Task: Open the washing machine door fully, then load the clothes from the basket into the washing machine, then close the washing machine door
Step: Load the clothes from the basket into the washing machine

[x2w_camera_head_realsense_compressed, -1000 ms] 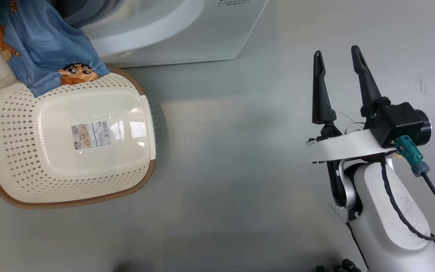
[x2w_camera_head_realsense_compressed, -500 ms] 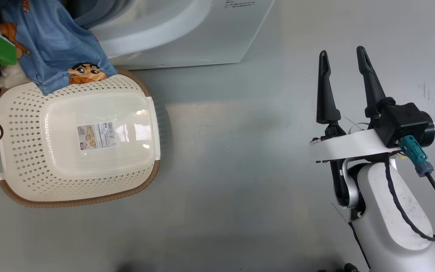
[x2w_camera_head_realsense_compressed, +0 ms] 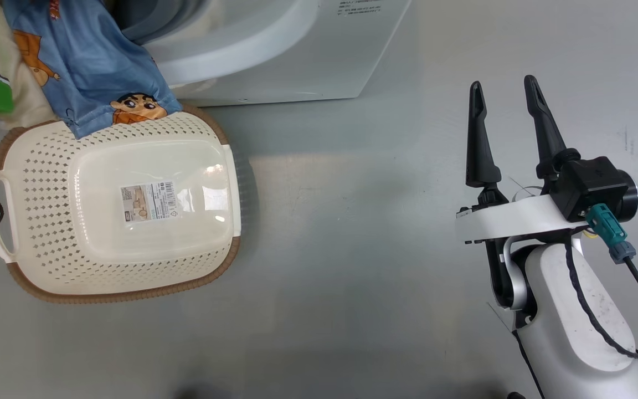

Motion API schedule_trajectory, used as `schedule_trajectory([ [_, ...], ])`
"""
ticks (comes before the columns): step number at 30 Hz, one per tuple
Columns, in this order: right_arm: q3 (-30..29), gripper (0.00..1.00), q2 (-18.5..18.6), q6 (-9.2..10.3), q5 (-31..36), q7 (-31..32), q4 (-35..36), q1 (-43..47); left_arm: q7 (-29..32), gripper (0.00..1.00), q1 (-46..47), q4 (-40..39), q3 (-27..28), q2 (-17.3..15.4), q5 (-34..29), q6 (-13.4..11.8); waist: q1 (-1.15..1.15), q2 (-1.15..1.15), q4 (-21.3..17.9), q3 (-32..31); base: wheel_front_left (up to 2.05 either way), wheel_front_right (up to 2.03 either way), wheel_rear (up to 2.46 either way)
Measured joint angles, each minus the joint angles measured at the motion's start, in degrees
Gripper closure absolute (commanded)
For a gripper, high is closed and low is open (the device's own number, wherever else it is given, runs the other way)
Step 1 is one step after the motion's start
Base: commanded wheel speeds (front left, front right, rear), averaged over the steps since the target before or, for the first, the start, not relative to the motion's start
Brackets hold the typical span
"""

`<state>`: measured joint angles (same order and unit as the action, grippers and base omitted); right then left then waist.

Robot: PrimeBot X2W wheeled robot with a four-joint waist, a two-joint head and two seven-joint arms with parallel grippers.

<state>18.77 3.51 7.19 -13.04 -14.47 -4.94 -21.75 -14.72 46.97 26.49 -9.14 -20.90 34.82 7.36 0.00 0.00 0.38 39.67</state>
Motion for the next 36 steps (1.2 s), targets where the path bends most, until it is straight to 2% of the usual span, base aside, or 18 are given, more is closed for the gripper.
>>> schedule_trajectory([
  [7,-0.2,0.0,0.0,0.0,0.0,0.0,0.0,0.0,0.0,0.0,-4.0,-5.6,3.7,0.8,-0.3,-0.1,0.0,0.0,0.3,-0.4,0.0,0.0,0.0],
  [16,-0.1,0.0,0.0,-0.05,0.0,0.0,-0.1,0.2,0.0,0.0,-9.9,-12.3,5.2,2.6,-3.2,-0.1,0.0,0.0,0.6,-1.3,0.0,0.0,0.0],
  [26,-0.2,0.0,0.0,-0.59,0.1,0.0,-0.8,1.1,0.0,0.0,-17.1,-15.2,5.4,5.4,-5.3,-0.1,0.0,0.0,0.5,-2.6,0.0,0.0,0.0],
  [36,-0.3,0.0,0.0,-0.68,0.1,0.0,-1.0,1.4,0.0,0.0,-23.7,-16.9,6.8,6.7,-7.3,-0.1,0.0,0.0,0.4,-3.9,0.0,0.0,0.0],
])
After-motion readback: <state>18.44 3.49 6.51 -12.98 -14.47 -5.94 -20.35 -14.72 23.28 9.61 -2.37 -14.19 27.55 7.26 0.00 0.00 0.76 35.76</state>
